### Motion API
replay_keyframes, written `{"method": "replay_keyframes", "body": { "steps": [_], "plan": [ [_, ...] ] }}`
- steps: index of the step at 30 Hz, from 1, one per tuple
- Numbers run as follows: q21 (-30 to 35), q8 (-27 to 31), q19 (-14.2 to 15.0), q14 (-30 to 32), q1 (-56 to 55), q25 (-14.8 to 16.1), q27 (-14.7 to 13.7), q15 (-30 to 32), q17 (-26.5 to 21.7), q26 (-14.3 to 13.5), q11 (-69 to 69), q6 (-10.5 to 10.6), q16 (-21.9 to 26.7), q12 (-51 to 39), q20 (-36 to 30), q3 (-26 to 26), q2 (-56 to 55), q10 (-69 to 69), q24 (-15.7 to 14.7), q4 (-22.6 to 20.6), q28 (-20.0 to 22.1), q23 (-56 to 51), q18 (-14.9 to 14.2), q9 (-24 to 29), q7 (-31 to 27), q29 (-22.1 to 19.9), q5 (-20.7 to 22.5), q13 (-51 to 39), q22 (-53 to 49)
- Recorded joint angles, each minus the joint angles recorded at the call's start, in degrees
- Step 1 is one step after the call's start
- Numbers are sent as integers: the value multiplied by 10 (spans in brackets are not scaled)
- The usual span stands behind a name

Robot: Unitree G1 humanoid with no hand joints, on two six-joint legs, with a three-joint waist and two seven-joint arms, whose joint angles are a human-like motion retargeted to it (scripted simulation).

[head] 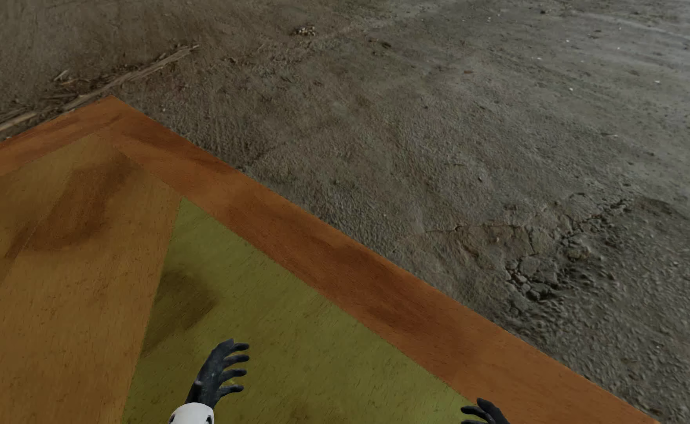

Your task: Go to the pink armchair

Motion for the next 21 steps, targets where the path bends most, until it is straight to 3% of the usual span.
{"method": "replay_keyframes", "body": {
  "steps": [1,2,4,5,6,7,8,9,10,11,13,14,15,16,17,18,19,20,21],
  "plan": [
    [5,-4,12,-36,-41,2,-2,-76,-10,-2,79,-8,5,-2,10,23,-35,62,7,-3,0,5,-2,-7,2,3,-21,5,33],
    [25,-14,40,-79,-79,6,17,-127,-25,-2,134,-11,9,28,9,48,-66,123,13,7,1,-13,-2,-14,8,8,-33,-8,51],
    [38,-18,95,-139,-112,6,41,-129,-25,42,164,-31,6,91,12,95,-85,167,-1,6,-1,-25,-18,-20,6,4,-47,-46,49],
    [37,-24,98,-176,-117,5,41,-137,-34,71,159,-27,-2,122,19,115,-75,180,-20,17,-4,-30,-2,-14,6,-3,-44,-67,29],
    [27,-27,78,-193,-126,2,32,-117,-27,98,150,-22,-5,148,22,112,-74,193,-43,29,-2,-49,15,-11,8,-14,-37,-93,19],
    [18,-22,45,-202,-121,-3,5,-82,-7,125,142,-17,3,161,9,99,-76,203,-64,38,6,-45,19,-7,8,-27,-25,-117,14],
    [46,-21,-3,-194,-124,-9,-22,-41,-12,146,131,-14,12,151,9,77,-78,207,-83,38,15,-50,-15,-1,8,-41,-25,-127,16],
    [46,-22,-25,-182,-126,-20,-51,-62,-14,152,141,-14,19,120,7,62,-79,206,-95,42,27,-45,-24,5,14,-55,-29,-105,24],
    [32,-6,-34,-154,-133,-33,-66,-114,-10,140,185,-25,25,88,4,43,-91,198,-96,36,37,-41,-36,2,18,-67,-35,-68,44],
    [11,26,-35,-122,-134,-45,-58,-139,0,109,247,-41,20,78,-4,20,-98,183,-82,23,42,-28,-24,-5,18,-73,-28,-35,67],
    [15,46,-18,-112,-136,-43,2,-178,-15,51,180,-58,6,76,-9,27,-35,175,-57,7,31,-38,-5,-14,0,-74,-42,23,46],
    [20,22,36,-96,-130,-34,31,-158,-14,27,144,-55,-21,65,-16,69,-12,167,-47,7,27,-40,3,-11,-12,-75,-55,35,51],
    [35,-5,114,-80,-131,-18,57,-120,-17,19,118,-47,-30,75,-21,106,8,163,-41,12,17,-58,17,-8,-22,-75,-66,23,33],
    [43,-27,155,-82,-123,1,75,-111,-19,18,105,-32,-27,96,-13,133,34,165,-36,31,9,-61,25,3,-15,-75,-70,-28,26],
    [37,-34,140,-108,-114,22,74,-121,-9,23,101,-32,14,118,-27,142,46,163,-36,38,8,-70,-52,3,-6,-73,-80,-89,53],
    [41,-34,89,-102,-99,34,38,-127,-10,38,83,-21,25,136,-12,145,68,155,-42,42,16,-83,-19,-2,2,-68,-76,-104,62],
    [39,-26,46,-90,-77,38,-1,-124,0,52,111,-16,32,136,-21,139,70,141,-49,37,32,-88,-16,3,7,-64,-80,-110,72],
    [30,-3,31,-95,-66,32,-44,-56,21,63,216,-15,36,132,-36,110,28,132,-53,26,51,-66,-15,6,-7,-60,-76,-100,57],
    [30,26,26,-101,-38,16,-59,4,12,57,281,-21,31,125,-41,83,-16,110,-56,22,65,-40,-15,9,-7,-50,-69,-76,66]
  ]
}}
